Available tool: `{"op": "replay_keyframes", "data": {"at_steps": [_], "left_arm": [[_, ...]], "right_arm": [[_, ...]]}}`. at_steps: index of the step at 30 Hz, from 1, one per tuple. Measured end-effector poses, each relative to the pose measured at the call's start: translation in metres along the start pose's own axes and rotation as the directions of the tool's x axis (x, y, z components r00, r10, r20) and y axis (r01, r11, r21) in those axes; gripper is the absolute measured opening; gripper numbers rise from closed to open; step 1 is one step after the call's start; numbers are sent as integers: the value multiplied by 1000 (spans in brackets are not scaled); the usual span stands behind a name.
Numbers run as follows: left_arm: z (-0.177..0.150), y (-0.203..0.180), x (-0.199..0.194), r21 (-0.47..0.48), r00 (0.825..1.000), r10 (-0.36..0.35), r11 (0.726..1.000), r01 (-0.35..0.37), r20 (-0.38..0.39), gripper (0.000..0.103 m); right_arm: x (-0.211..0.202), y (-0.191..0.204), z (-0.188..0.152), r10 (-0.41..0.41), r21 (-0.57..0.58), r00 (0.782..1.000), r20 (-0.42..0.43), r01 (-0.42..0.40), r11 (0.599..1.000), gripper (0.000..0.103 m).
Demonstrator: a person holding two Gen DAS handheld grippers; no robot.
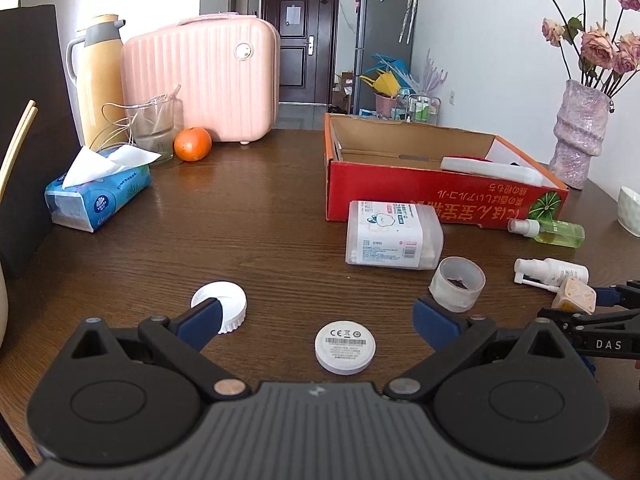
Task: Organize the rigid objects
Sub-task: 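Grasp the beige plug-in air freshener with the right gripper and lift it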
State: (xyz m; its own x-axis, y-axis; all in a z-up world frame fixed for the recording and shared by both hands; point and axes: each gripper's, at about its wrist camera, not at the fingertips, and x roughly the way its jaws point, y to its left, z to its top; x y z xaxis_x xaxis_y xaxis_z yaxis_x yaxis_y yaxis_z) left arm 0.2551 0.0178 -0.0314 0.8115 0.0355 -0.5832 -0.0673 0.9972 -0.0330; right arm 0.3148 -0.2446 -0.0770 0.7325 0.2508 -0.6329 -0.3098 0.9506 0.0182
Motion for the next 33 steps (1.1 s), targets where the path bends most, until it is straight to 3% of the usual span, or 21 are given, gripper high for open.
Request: {"op": "replay_keyframes", "data": {"at_steps": [15, 33], "left_arm": [[0, -10, -3, 24, 1000, -1, 1000, 0, 7, 103], [13, -62, 15, 82, 999, -11, 997, 14, -36, 103]], "right_arm": [[-34, -2, 5, -58, 81, 985, 160, 45, 996, 67], [-51, -17, 4, -106, 163, 971, 215, 71, 984, 67]]}}
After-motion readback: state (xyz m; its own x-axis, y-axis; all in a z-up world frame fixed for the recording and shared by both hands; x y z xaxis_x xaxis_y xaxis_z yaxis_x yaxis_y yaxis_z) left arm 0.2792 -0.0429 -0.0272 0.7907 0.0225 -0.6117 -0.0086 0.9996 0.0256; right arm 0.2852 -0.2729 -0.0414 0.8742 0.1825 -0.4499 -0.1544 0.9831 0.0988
